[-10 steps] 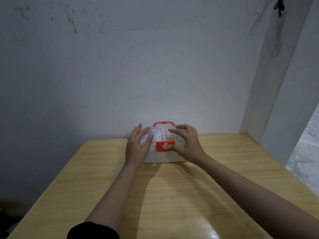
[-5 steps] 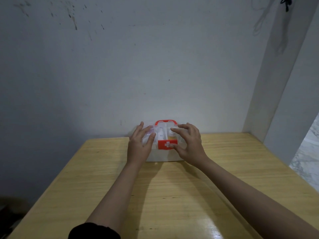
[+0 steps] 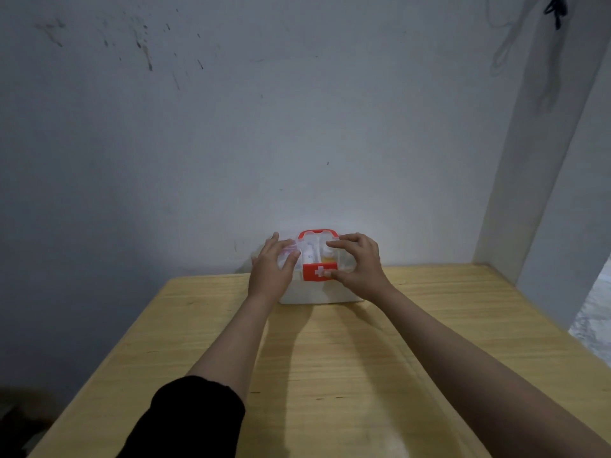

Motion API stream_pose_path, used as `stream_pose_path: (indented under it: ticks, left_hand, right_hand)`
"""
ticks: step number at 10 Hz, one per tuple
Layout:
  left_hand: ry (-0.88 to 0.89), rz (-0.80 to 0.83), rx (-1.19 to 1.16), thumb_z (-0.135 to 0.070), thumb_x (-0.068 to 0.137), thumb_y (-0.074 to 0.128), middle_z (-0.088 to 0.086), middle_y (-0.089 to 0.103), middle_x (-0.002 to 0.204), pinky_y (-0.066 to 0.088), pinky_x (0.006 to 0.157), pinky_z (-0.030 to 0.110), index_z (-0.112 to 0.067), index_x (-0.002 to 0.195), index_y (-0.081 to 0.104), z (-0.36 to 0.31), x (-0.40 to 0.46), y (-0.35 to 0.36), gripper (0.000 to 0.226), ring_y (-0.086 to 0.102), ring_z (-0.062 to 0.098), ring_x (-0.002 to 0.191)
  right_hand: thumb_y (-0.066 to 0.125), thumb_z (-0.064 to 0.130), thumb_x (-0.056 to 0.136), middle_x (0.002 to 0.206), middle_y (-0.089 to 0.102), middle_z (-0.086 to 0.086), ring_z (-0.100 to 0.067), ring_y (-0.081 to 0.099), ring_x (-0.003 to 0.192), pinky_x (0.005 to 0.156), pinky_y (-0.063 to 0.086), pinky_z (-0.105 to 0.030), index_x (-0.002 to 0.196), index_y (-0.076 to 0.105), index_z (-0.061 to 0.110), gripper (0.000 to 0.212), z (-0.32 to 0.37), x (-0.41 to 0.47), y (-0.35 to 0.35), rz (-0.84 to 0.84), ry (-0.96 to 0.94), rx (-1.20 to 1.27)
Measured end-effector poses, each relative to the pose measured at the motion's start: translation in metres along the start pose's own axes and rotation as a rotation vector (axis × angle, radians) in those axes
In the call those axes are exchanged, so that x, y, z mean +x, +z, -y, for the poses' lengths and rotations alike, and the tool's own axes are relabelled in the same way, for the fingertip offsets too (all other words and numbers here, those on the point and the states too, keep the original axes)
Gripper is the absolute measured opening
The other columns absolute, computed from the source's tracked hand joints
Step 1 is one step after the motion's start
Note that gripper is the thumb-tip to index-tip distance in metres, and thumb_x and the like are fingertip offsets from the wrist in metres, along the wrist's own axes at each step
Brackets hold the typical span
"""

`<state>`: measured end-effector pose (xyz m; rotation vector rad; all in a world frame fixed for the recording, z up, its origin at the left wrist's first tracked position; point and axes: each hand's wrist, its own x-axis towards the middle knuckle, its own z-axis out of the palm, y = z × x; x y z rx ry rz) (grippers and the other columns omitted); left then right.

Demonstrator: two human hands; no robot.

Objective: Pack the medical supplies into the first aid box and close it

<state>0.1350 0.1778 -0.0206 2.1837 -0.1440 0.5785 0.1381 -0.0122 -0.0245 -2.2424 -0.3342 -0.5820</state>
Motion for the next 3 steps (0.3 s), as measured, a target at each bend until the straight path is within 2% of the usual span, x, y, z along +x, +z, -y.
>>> stream_pose_path:
  ticks: [1, 2, 3]
  left_hand:
    - [-0.015, 0.044, 0.122, -0.043, 0.095, 0.045, 0.002, 0.026, 0.157, 0.0, 0.116, 0.049, -0.027, 0.128, 0.054, -0.002, 0.001, -0.003, 0.038, 0.02, 0.022, 0.145]
    - [-0.053, 0.135, 0.294, -0.042, 0.098, 0.036, 0.008, 0.015, 0.16, 0.0, 0.116, 0.05, -0.027, 0.138, 0.045, -0.012, 0.007, -0.01, 0.044, 0.007, 0.027, 0.148]
    - [-0.096, 0.227, 0.425, -0.047, 0.099, 0.024, 0.014, -0.009, 0.16, -0.002, 0.116, 0.049, -0.023, 0.15, 0.019, -0.03, 0.004, -0.017, 0.057, -0.009, 0.029, 0.147]
  right_hand:
    - [0.078, 0.044, 0.066, 0.13, 0.047, 0.0, -0.019, 0.033, 0.127, 0.107, 0.033, -0.049, 0.12, 0.058, 0.03, 0.059, 0.009, -0.002, 0.0, -0.014, 0.002, -0.047]
    - [0.071, 0.048, 0.073, 0.142, 0.043, 0.002, -0.023, 0.02, 0.142, 0.112, 0.008, -0.062, 0.127, 0.053, 0.031, 0.059, 0.016, -0.003, -0.003, 0.054, 0.048, -0.15]
    - [0.058, 0.052, 0.082, 0.152, 0.035, 0.0, -0.021, 0.014, 0.146, 0.114, 0.003, -0.061, 0.139, 0.039, 0.025, 0.066, 0.036, -0.013, -0.017, 0.056, 0.028, -0.18]
